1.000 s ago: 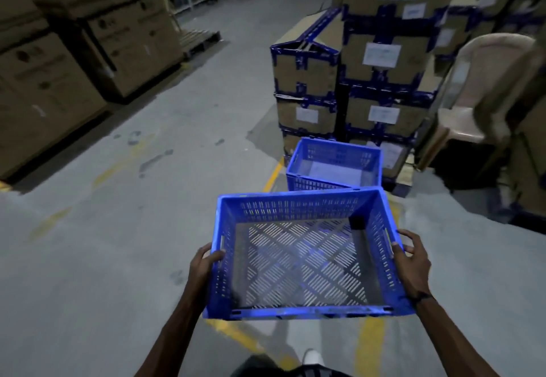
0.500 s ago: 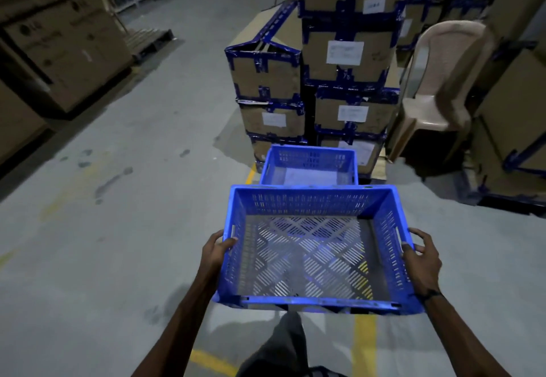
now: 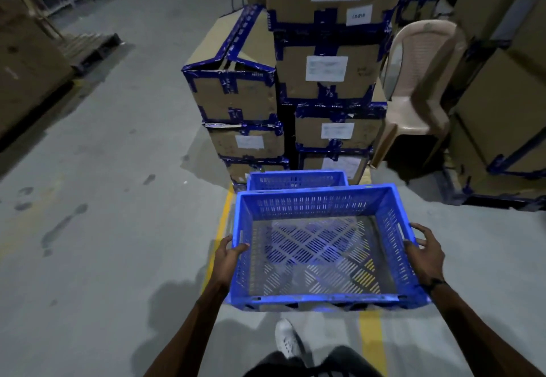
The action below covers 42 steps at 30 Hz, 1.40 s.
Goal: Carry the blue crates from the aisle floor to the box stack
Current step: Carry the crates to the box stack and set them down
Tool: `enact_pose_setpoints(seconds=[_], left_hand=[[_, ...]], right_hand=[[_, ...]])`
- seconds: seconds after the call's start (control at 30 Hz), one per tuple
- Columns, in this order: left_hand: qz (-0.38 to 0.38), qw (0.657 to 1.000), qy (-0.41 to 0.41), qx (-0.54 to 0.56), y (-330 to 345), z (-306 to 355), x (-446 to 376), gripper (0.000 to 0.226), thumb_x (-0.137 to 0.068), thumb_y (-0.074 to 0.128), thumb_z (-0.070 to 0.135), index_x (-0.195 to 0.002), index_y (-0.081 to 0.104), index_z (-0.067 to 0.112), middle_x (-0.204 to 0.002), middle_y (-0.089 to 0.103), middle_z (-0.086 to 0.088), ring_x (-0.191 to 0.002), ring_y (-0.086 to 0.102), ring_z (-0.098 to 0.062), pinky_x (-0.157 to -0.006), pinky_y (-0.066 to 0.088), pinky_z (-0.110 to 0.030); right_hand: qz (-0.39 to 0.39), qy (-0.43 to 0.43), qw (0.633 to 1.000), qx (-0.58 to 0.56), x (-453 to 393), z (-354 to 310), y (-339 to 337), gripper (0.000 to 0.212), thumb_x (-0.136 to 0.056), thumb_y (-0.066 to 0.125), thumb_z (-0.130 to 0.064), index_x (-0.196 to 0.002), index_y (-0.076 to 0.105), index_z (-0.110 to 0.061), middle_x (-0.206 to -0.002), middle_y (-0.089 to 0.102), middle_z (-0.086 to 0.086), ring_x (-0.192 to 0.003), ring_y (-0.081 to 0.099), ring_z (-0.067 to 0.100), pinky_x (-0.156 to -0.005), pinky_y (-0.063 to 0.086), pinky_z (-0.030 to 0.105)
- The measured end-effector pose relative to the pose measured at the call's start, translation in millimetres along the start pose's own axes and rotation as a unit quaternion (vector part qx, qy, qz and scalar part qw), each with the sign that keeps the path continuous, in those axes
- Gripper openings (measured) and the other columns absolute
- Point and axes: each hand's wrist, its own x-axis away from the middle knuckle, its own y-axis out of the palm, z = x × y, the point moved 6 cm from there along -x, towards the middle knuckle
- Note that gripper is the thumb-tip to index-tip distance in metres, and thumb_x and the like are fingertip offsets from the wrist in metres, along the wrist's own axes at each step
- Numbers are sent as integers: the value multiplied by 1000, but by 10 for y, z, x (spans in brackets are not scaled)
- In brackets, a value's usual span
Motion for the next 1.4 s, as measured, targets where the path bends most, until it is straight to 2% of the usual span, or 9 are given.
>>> enact_pose_setpoints(seconds=[0.4,0.5,0.6,0.73,0.83,0.97,1.13,1.27,1.4], left_hand=[[-19,995,-37,-91,658,91,-1386,93,-60,80,46,-144,48,25,-129,67,-12,-102,71,-31,-88,59,-48],[-28,992,-27,-122,938,417,-1374,82,-78,83,21,-149,43,15,-126,64,-4,-83,62,-13,-80,49,-34],[-43,988,-40,-142,1151,480,-1582,88,-83,81,11,-157,34,15,-133,49,5,-100,56,-12,-88,43,-32],[-54,981,-73,-174,1261,285,-1899,121,-57,87,38,-160,26,30,-142,62,-3,-109,67,-19,-96,52,-39],[-78,967,-63,-233,1351,307,-1858,120,-63,91,29,-162,22,26,-148,49,7,-118,61,-17,-101,48,-38],[-61,967,-56,-240,1358,270,-1779,139,-46,95,40,-161,21,17,-147,52,-4,-131,58,-31,-101,51,-44],[-88,957,-19,-275,1228,-319,-2026,164,-29,102,57,-161,16,14,-157,42,-1,-141,47,-18,-115,42,-45],[-116,922,-87,-360,1274,-211,-1815,195,-12,94,71,-159,-23,22,-168,8,-16,-155,17,-36,-123,25,-53],[-141,898,-102,-404,1509,277,-1479,193,-26,100,60,-150,-40,11,-162,-1,-27,-152,12,-46,-119,25,-50]], right_hand=[[5,32,999,15,-1061,15,392,44,-83,67,-10,-121,62,-31,-100,69,11,-94,64,29,-88,52,41],[1,18,1000,19,-1340,80,478,50,-73,64,-25,-122,61,-30,-103,68,8,-93,63,25,-90,51,40],[-18,16,999,31,-1588,124,566,49,-81,71,-11,-128,61,-20,-111,68,11,-93,59,21,-87,46,32],[-39,17,998,47,-1873,210,642,50,-85,68,5,-131,61,-13,-109,68,14,-85,63,8,-72,46,10],[-50,19,998,45,-2016,200,673,52,-84,65,6,-132,61,-15,-102,66,9,-83,63,23,-66,46,8],[-76,13,996,43,-2166,126,739,54,-85,63,8,-134,59,-15,-103,64,8,-82,61,22,-77,46,27],[-92,9,995,30,-2330,120,825,54,-86,61,8,-134,60,-15,-104,66,10,-87,62,20,-82,49,29],[-104,-6,994,32,-2465,205,872,53,-87,63,5,-134,60,-19,-108,70,12,-81,66,-4,-79,56,19],[-132,-7,991,23,-2544,206,924,56,-84,71,-7,-136,59,-24,-111,70,12,-93,70,25,-87,58,38]])
